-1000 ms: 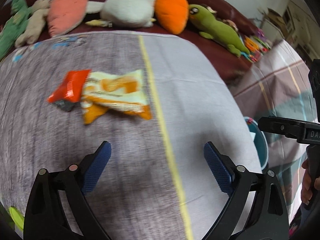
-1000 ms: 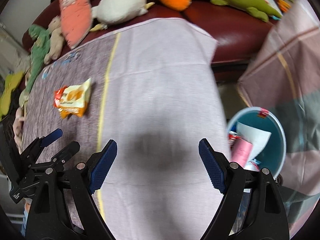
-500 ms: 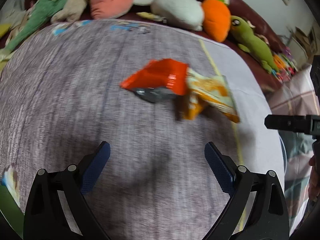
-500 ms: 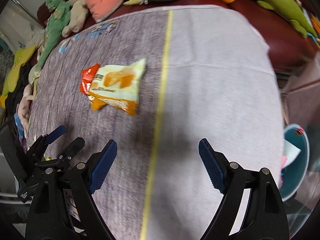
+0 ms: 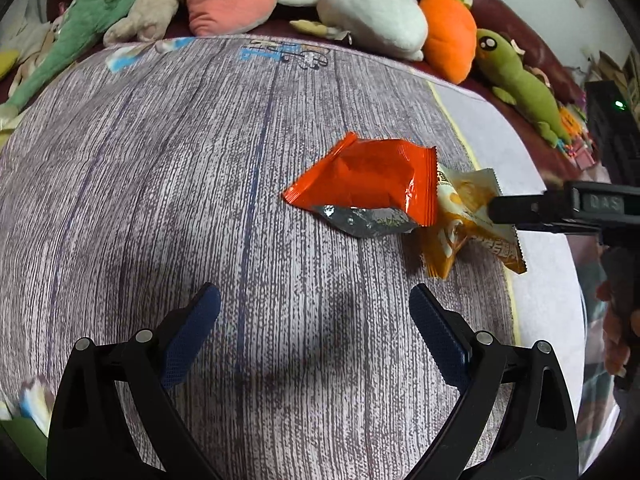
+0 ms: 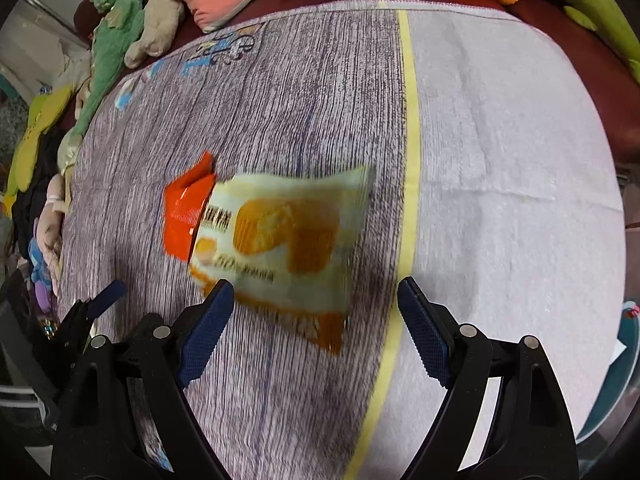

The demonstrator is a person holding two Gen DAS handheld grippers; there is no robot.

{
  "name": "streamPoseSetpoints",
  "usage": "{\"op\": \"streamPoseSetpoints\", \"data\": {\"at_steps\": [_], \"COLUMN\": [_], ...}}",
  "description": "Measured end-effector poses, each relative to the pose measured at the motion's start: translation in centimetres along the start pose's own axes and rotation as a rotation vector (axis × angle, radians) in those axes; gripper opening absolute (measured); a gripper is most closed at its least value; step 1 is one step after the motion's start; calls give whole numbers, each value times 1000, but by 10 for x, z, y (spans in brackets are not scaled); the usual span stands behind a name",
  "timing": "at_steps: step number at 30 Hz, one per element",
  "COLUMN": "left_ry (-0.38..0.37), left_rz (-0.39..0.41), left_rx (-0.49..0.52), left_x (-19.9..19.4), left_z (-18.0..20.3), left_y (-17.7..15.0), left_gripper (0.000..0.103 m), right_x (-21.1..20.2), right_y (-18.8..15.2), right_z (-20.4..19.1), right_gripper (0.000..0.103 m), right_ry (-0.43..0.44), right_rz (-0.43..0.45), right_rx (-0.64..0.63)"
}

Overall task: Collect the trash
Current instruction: 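Grasp the yellow cake packet with the right tool while the left tool grasps the orange packet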

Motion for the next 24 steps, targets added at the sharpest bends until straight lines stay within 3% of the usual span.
{"op": "streamPoseSetpoints", "data": {"at_steps": [7,8,10,12,18,24], "left_ry": [2,0,-2,-8,-27,-12], "left_rz": [-20,-21,-20,-15,14,8], "left_rx": [6,6,8,9,5,-21], "left_x": [9,10,10,7,0,15], "left_z": [-4,-4,-4,-3,11,26], "left_y": [4,5,8,11,29,50], "left_gripper": [95,95,95,95,95,95], "right_x": [28,30,35,34,9,-38], "right_y": [15,14,12,8,3,3], "right_z": [2,1,-6,-10,-19,11], "right_gripper": [77,56,28,21,16,16], "right_ry": [66,84,105,93,28,-72], "right_rz": [-19,-17,-23,-10,62,177], "right_rx": [37,37,10,-14,-92,-80]}}
Point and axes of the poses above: each gripper's, at about its wrist camera, not at the fingertips, and x roughly the way its jaws point, z to its right, y to its top, the point moved 2 cm from there along x, roughly the way its jaws point, and after that the axes turned 1 degree about z, right-handed, at the moved point
